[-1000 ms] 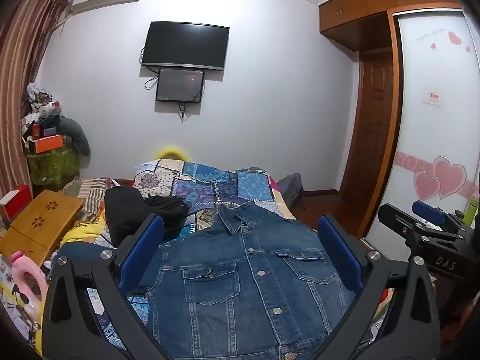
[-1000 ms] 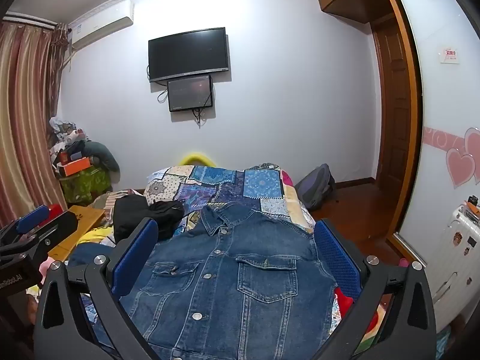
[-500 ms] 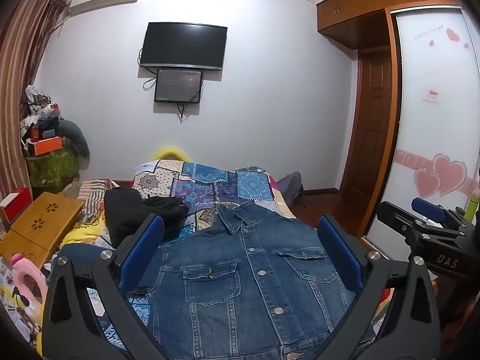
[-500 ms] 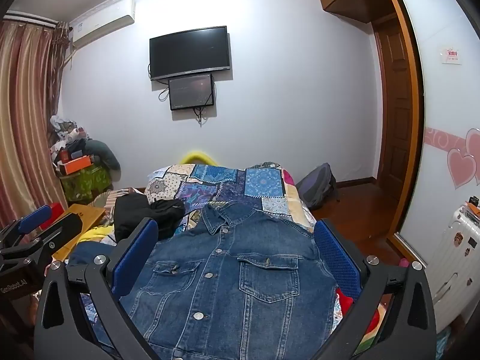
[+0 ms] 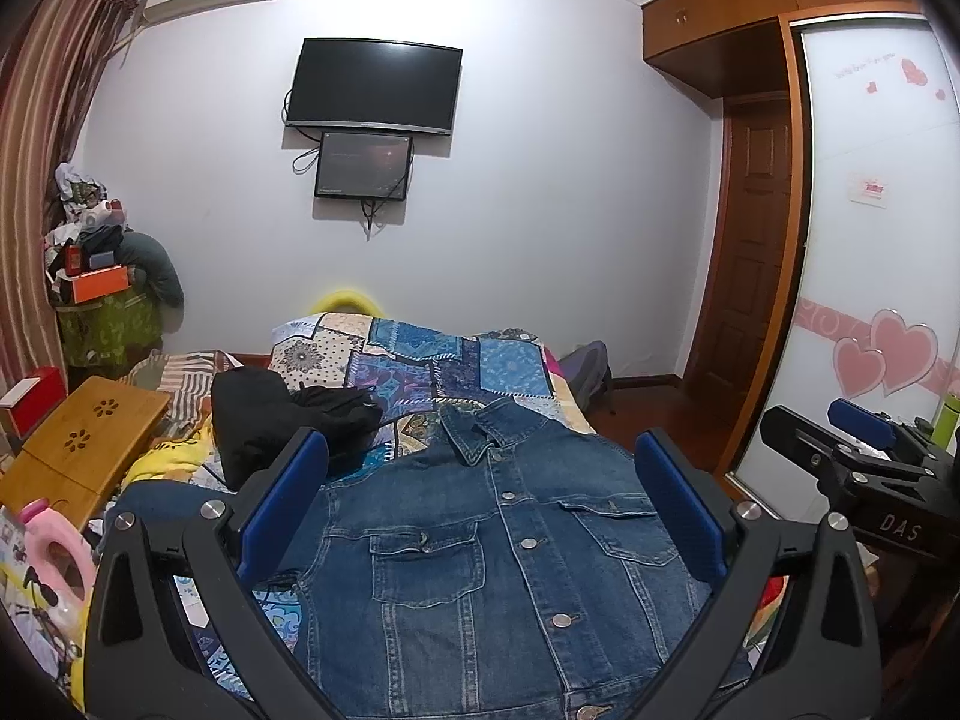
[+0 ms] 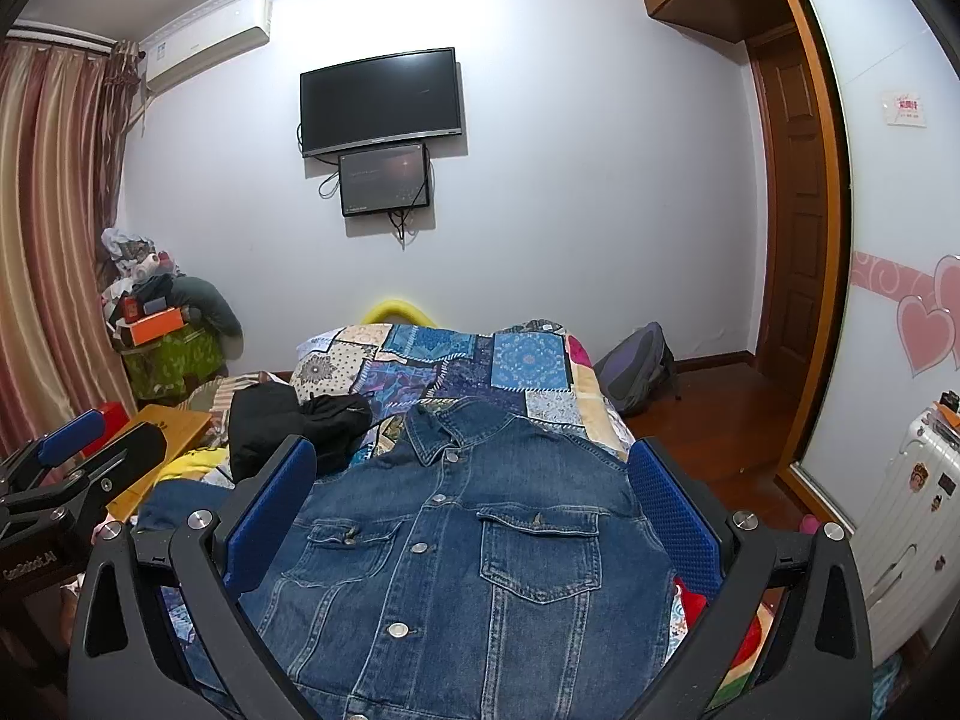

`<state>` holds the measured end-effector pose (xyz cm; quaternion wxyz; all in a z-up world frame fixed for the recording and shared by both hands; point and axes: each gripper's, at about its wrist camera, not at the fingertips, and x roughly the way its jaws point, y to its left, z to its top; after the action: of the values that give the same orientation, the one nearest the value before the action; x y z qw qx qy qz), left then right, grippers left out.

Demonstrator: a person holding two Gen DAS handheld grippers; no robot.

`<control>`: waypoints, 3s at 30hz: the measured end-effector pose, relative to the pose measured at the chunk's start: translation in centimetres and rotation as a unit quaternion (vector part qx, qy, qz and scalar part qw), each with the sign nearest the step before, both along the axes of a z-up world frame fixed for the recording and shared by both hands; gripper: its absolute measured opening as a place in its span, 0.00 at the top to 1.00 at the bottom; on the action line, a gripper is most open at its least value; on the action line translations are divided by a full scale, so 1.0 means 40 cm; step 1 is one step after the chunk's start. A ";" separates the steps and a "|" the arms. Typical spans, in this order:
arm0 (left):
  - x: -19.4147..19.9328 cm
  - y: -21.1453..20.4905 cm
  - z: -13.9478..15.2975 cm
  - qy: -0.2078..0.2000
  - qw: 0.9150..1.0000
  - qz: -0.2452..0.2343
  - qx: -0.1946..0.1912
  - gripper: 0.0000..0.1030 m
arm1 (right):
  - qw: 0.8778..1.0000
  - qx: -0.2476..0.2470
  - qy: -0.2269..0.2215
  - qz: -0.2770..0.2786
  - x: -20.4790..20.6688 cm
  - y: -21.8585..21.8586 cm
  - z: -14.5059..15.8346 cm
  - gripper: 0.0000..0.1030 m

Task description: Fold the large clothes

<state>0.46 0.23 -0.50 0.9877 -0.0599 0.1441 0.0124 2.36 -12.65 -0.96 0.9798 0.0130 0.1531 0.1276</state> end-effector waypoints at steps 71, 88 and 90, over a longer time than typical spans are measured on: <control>0.161 0.272 -0.062 0.050 0.990 0.132 0.003 0.00 | 0.996 -0.014 0.084 -0.011 0.159 0.027 -0.057 0.00; 0.208 0.821 -0.409 0.192 0.914 0.262 -0.242 0.11 | 0.979 -0.022 0.202 -0.024 0.331 0.051 -0.175 0.00; 0.205 0.861 -0.459 0.206 0.901 0.262 -0.278 0.13 | 0.977 -0.029 0.211 -0.026 0.347 0.060 -0.187 0.00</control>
<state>8.67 34.68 -18.87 0.8404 -0.3633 0.3206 0.2427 16.24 -10.25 -8.44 0.9284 0.0147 0.3596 0.0921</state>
